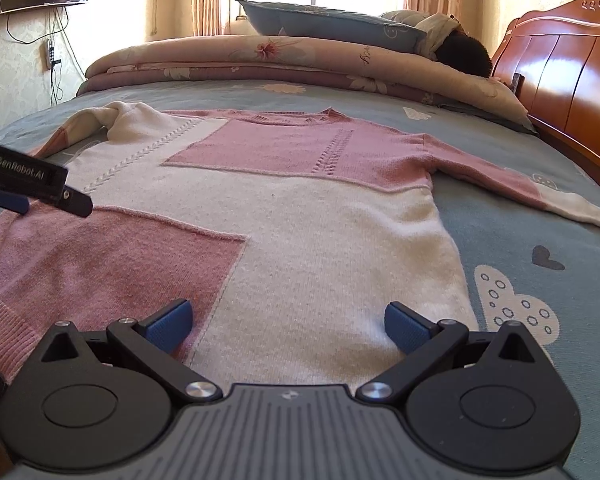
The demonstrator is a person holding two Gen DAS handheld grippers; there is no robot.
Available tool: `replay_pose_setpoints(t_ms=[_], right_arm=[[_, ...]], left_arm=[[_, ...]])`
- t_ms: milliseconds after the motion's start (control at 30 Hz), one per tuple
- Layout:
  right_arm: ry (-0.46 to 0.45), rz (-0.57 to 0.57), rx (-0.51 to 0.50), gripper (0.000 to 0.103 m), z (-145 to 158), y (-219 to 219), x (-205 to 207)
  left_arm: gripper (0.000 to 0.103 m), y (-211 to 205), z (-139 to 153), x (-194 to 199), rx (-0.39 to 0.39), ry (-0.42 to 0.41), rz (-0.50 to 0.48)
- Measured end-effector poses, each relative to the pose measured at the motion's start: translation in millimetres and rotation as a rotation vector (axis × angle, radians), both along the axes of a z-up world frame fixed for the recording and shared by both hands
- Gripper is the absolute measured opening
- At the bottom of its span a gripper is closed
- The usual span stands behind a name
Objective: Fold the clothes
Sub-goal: 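Move the left gripper toward the pink cuff of the nearest sleeve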
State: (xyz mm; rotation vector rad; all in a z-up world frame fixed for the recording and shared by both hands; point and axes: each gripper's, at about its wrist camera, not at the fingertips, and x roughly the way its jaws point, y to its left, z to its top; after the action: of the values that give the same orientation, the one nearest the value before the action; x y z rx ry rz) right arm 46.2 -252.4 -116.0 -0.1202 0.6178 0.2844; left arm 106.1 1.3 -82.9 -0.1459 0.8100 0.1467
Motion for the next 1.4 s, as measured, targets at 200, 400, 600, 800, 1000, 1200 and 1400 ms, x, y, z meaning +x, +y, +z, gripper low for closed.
replay_pose_setpoints(t_ms=[200, 400, 600, 800, 1000, 1200, 1400], right_arm=[[0.004, 0.003, 0.0, 0.103, 0.6, -0.5, -0.3], [0.001, 0.003, 0.002, 0.103, -0.5, -1.1, 0.3], [0.002, 0.0, 0.002, 0.103, -0.6, -0.2, 1.2], [0.01, -0.01, -0.004, 0.103, 1.6, 1.3, 0.9], [0.025, -0.016, 0.065, 0.103, 11.0, 0.8, -2.5], [0.04, -0.046, 0.114, 0.103, 16.2, 3.7, -0.6], [0.008, -0.094, 0.2, 0.103, 21.7, 4.7, 4.7]], left_arm=[[0.102, -6.6, 11.2, 40.3, -0.004, -0.042, -0.001], [0.102, 7.4, -4.9, 55.4, -0.057, -0.003, 0.075], [0.102, 27.2, -13.6, 32.8, -0.049, -0.008, 0.1], [0.102, 36.3, -3.3, 36.8, -0.072, -0.016, 0.091], [0.102, 27.6, -3.1, 60.8, -0.069, -0.049, 0.029], [0.102, 23.8, -19.4, 50.6, -0.043, -0.065, -0.035], [0.094, 61.8, 1.1, 32.8, -0.173, -0.076, -0.092]])
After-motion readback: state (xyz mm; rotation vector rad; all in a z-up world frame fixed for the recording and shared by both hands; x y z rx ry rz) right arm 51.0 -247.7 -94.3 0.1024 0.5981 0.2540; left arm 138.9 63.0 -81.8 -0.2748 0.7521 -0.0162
